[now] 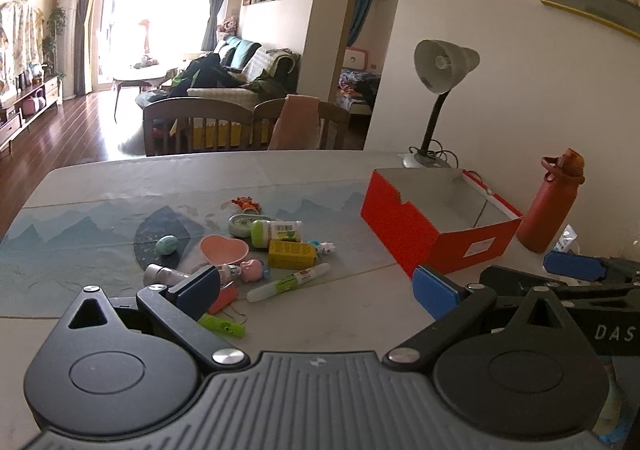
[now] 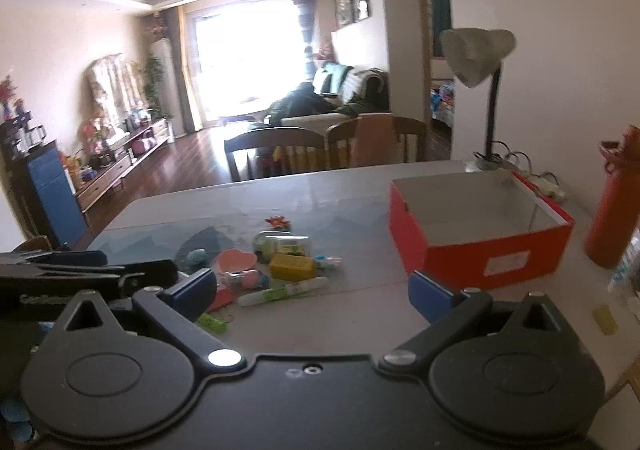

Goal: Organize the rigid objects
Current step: 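Move both tools over the scattered items on the mat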

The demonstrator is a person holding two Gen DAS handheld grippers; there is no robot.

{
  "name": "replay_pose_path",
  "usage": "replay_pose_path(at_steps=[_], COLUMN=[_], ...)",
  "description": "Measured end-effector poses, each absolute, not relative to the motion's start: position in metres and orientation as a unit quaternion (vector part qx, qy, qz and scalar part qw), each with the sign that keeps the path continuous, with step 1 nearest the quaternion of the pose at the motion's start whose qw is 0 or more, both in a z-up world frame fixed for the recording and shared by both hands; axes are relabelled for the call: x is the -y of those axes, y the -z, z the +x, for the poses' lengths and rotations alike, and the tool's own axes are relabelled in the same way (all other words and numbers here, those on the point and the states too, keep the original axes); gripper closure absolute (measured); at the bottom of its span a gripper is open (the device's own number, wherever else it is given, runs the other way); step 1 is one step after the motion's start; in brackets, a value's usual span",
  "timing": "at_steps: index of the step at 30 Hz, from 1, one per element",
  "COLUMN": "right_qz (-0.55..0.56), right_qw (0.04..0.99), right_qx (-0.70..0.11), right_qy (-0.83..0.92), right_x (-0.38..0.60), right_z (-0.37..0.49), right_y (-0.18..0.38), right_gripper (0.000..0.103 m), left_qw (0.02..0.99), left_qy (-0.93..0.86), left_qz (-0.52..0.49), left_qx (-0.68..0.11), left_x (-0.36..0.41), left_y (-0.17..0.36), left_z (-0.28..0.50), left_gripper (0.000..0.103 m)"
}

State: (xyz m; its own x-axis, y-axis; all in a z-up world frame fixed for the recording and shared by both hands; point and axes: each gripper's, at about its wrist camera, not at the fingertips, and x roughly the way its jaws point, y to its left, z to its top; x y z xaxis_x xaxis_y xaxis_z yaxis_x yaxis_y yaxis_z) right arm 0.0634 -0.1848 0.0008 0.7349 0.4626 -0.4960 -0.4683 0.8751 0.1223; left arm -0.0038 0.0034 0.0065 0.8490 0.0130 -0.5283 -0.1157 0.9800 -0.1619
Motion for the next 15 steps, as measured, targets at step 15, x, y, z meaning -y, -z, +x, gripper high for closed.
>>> replay_pose_path(at_steps=[15], right_qz=[-0.009], right_qw=[0.899], right_qx=[-0.292], right_qy=[-0.326], right_x=[0.153], right_z=[0.126], right_y=[0.03], right_gripper=[0.001], left_qw=[0.945], left_qy=[-0.086], left_qz=[-0.122], left_qx=[-0.29], left_x=[-0.038], left_y=[0.018], left_z=[0.02], left_gripper=[0.0])
